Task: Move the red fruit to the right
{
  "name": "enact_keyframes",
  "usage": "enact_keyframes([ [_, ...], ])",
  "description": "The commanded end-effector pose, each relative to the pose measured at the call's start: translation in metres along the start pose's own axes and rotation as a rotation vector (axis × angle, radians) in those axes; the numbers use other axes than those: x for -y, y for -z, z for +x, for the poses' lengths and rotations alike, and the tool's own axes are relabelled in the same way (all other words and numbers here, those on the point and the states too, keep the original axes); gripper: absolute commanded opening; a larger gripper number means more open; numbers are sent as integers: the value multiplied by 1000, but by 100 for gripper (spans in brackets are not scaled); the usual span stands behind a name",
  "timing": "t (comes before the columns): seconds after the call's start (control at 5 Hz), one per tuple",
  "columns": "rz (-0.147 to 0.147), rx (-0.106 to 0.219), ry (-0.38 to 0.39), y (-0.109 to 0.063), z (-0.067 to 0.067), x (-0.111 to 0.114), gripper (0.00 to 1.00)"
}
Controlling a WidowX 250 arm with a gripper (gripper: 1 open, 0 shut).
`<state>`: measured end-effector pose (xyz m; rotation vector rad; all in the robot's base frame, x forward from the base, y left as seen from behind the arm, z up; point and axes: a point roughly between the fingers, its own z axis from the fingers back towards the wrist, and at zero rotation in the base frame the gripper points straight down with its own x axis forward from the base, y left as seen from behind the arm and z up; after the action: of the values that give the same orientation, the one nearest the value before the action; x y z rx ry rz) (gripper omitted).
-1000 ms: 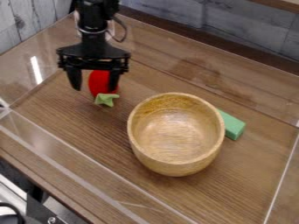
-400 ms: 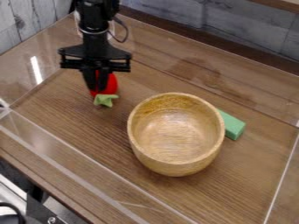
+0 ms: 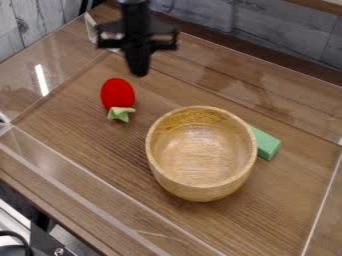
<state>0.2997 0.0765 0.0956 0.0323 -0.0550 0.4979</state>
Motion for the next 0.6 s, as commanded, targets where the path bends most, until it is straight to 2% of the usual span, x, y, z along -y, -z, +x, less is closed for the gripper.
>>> enact_keyframes([
  [0.0,2,66,11,-7,16,-5,100],
  [0.4,42,55,-53,17,13,-33,100],
])
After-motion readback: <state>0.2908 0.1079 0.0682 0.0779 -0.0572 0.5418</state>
